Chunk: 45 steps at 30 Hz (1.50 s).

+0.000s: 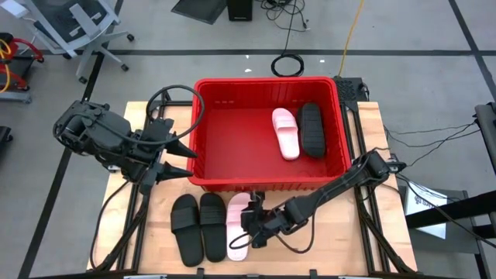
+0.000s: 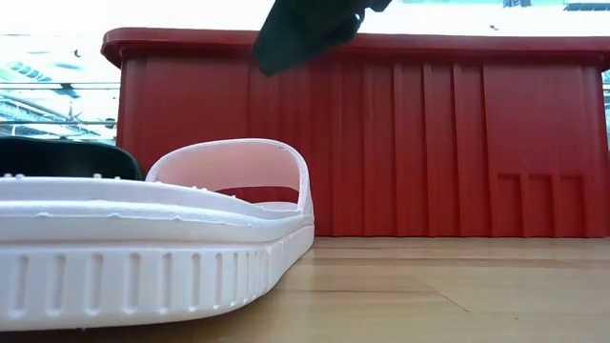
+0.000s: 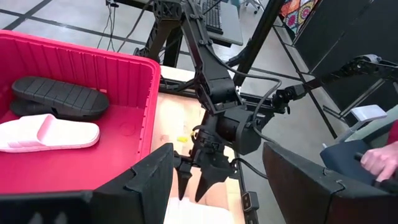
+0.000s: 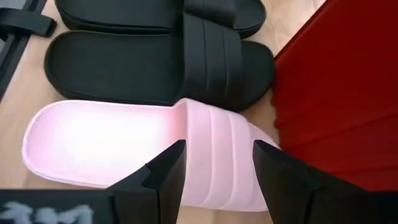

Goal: Pick and place slides into bin
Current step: Put the pink slide into the red container

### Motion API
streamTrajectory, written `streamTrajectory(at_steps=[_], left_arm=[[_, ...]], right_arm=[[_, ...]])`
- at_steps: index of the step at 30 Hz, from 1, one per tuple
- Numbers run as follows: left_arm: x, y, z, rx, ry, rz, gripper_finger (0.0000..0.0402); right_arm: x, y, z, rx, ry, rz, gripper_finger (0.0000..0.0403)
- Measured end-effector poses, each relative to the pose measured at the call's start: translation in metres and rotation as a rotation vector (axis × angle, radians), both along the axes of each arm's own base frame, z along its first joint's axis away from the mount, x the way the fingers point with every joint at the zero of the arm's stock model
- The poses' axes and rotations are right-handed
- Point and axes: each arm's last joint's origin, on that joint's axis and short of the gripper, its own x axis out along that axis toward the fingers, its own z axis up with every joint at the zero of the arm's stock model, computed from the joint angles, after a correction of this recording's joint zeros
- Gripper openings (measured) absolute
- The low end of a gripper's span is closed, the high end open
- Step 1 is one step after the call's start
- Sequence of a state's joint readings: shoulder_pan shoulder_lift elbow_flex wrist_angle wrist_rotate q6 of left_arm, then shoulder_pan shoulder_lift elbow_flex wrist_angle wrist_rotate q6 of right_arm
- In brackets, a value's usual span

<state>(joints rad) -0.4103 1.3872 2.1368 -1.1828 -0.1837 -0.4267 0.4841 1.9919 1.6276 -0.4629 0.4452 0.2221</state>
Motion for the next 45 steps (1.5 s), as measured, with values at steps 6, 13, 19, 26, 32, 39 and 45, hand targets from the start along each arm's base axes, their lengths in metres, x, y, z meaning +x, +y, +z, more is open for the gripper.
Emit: streamTrajectory(at_steps=[6, 13, 19, 26, 32, 39, 45], left_arm=[[0.000, 0.000, 0.000, 0.000, 0.000, 0.000, 0.0241], [0.000, 0.000, 0.000, 0.000, 0.000, 0.000, 0.0241], [0.000, 0.000, 0.000, 0.000, -0.001, 0.000, 0.0241], [0.000, 0.000, 0.000, 0.000, -0.001, 0.000, 0.0241], [0.000, 0.000, 0.000, 0.000, -0.001, 0.000, 0.0241], [0.000, 0.000, 0.000, 0.003, -0.001, -0.001, 0.0241], [0.000, 0.000, 0.000, 0.006, 0.003, -0.002, 0.0241]], right_arm=[[-0.001, -0.006, -0.008, -0.020, 0.026, -0.005, 0.0178], [-0.004, -0.007, -0.018, -0.014, 0.028, -0.009, 0.0178], [-0.004, -0.004, -0.018, -0.005, 0.012, -0.004, 0.0178], [-0.003, 0.000, -0.016, -0.002, -0.014, 0.018, 0.0178], [-0.005, 0.005, -0.016, -0.007, -0.015, 0.038, 0.0178], [-0.002, 0.007, -0.027, -0.015, 0.004, 0.038, 0.0178], [0.011, 0.014, -0.026, -0.009, -0.018, 0.042, 0.0178]])
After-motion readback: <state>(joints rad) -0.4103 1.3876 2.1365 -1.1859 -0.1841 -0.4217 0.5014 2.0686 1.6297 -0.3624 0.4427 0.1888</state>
